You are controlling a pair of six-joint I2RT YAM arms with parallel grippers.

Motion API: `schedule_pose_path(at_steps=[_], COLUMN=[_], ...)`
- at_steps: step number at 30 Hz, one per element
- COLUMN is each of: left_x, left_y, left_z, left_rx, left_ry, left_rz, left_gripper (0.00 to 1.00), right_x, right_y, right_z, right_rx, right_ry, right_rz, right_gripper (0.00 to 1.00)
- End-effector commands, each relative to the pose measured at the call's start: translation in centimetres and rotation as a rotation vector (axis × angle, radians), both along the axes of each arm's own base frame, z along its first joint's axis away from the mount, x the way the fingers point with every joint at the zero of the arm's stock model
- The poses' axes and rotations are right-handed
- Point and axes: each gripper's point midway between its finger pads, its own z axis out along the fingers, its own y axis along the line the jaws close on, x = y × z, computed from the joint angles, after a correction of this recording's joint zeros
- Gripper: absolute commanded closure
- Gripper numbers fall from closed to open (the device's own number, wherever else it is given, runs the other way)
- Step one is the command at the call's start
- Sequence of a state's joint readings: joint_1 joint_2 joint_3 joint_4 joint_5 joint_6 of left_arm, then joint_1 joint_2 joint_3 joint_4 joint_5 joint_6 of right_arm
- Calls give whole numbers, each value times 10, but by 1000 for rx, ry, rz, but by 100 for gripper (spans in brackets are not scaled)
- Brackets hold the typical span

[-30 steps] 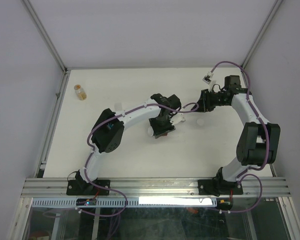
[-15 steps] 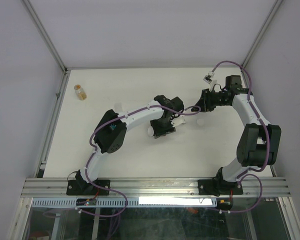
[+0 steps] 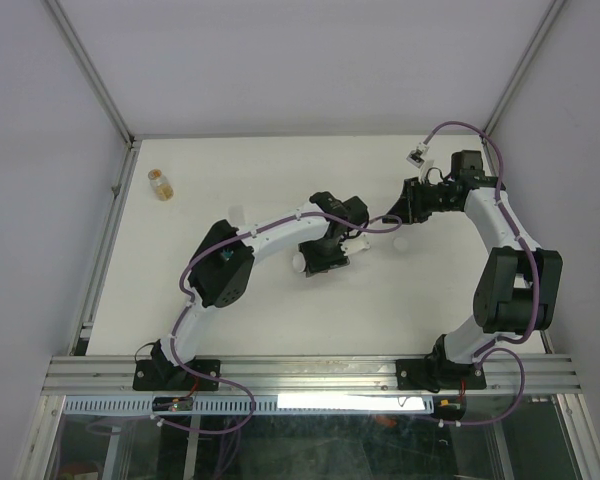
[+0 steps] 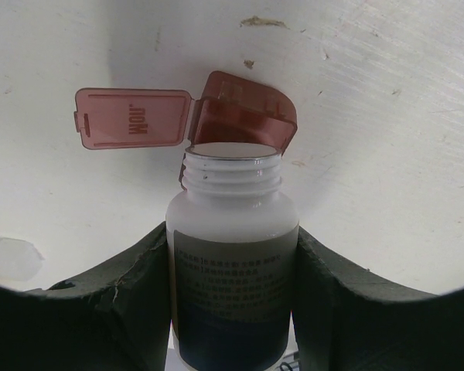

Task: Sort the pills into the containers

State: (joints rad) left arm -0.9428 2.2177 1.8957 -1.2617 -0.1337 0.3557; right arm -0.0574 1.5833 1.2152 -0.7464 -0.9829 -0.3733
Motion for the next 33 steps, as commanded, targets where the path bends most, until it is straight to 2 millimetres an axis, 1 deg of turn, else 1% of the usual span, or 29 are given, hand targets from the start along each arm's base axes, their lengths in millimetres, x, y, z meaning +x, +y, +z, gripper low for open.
schedule_pose_path(at_steps=[1, 2, 4, 20, 24, 33], left_x=[4, 4, -1, -7, -6, -4], left_y=[0, -1, 5, 19, 21, 29], left_z=[17, 18, 13, 17, 22, 27], left_rx=[4, 2, 24, 45, 41, 48], left_ry=[-52, -50, -33, -25, -39, -48], left_rz=[-18, -21, -26, -29, -25, -18], left_gripper=[98, 98, 98, 98, 98, 98], right_x=[3, 3, 3, 3, 3, 3], right_y=[0, 0, 0, 0, 0, 0], right_z=[27, 27, 27, 27, 27, 26], right_rx=[21, 22, 21, 21, 22, 22], right_ry=[-93, -94, -93, -92, -91, -89], right_rz=[14, 14, 14, 11, 12, 12], right_gripper=[67, 67, 67, 67, 67, 67])
